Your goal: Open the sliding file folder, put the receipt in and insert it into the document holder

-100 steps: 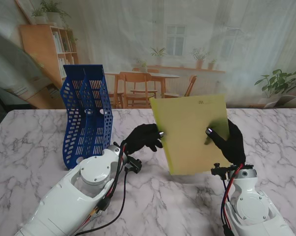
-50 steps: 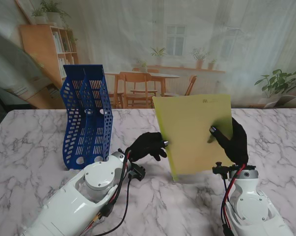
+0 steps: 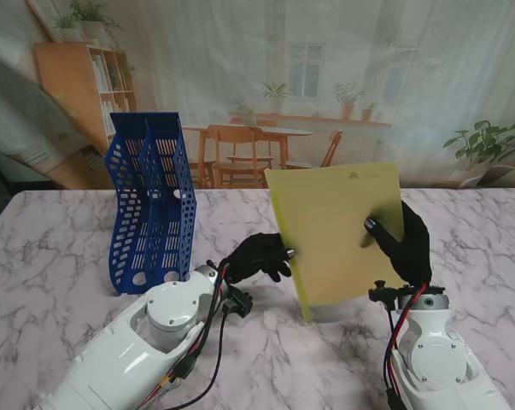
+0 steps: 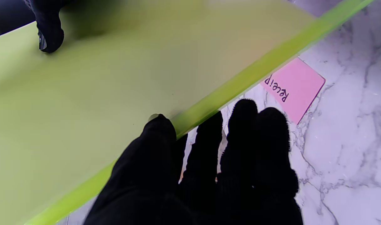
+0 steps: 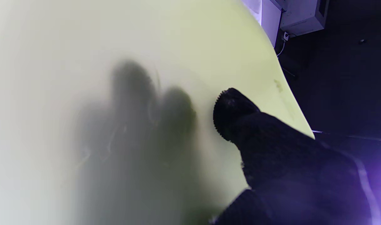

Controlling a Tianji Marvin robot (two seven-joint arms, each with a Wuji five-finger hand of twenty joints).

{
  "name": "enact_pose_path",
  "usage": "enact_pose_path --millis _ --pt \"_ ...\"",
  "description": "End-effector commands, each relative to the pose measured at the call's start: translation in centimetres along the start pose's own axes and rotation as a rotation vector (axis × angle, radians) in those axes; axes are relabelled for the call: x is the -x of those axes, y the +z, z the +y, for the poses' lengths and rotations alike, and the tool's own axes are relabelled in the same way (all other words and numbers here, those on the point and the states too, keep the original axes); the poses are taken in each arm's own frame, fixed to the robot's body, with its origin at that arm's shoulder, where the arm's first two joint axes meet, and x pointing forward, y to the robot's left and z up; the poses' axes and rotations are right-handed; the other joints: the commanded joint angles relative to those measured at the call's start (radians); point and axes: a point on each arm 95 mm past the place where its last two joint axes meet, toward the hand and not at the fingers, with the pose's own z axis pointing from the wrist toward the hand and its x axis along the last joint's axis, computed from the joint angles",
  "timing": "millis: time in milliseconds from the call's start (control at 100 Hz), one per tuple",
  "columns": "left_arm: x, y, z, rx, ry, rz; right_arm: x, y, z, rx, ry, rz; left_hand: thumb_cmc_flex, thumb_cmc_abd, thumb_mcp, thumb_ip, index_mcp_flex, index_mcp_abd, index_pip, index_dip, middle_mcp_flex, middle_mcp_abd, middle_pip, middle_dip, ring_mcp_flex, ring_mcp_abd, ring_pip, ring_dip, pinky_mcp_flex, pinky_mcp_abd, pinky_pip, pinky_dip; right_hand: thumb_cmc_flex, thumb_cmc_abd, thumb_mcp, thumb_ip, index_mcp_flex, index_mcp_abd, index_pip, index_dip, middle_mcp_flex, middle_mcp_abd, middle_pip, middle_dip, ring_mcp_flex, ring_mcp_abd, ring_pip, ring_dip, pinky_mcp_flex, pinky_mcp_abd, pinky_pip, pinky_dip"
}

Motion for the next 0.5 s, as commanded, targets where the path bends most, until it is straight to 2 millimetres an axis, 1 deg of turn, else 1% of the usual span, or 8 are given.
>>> enact_pose_path --millis 0,300,490 --pt "0.2 0.1 0.6 0.034 0.000 -0.014 -0.6 0.5 -0.3 0.007 0.019 0.018 0.072 0.011 0.096 0.018 0.049 -0.061 0.113 0.017 0.038 -0.042 0.045 0.036 0.022 0.018 0.034 0.008 0.014 -0.047 0.036 0.017 0.083 0.078 0.062 0.025 0.038 -0.186 0.069 0.050 0.009 -0.054 0.075 0.026 0.042 -0.036 0.052 0.013 0.005 -0.043 0.024 0.005" --pt "-0.7 0.2 0.9 0.044 0.000 0.008 -2.3 2.0 -0.3 0.001 0.058 0.079 0.072 0.011 0.091 0.019 0.054 -0.063 0.116 0.015 0.046 -0.042 0.046 0.031 0.032 0.016 0.035 0.008 0.028 -0.053 0.039 0.014 0.082 0.078 0.061 0.025 0.038 -0.188 0.072 0.050 0.010 -0.058 0.076 0.028 0.043 -0.039 0.053 0.015 0.008 -0.044 0.024 0.004" --pt "-0.8 0.2 1.3 0.059 -0.003 0.015 -3.5 2.8 -0.3 0.001 0.074 0.120 0.072 0.011 0.090 0.020 0.055 -0.062 0.115 0.013 0.046 -0.041 0.045 0.027 0.033 0.017 0.034 0.007 0.030 -0.054 0.039 0.012 0.081 0.080 0.061 0.026 0.039 -0.192 0.073 0.050 0.010 -0.060 0.076 0.029 0.043 -0.041 0.053 0.015 0.011 -0.048 0.024 0.003"
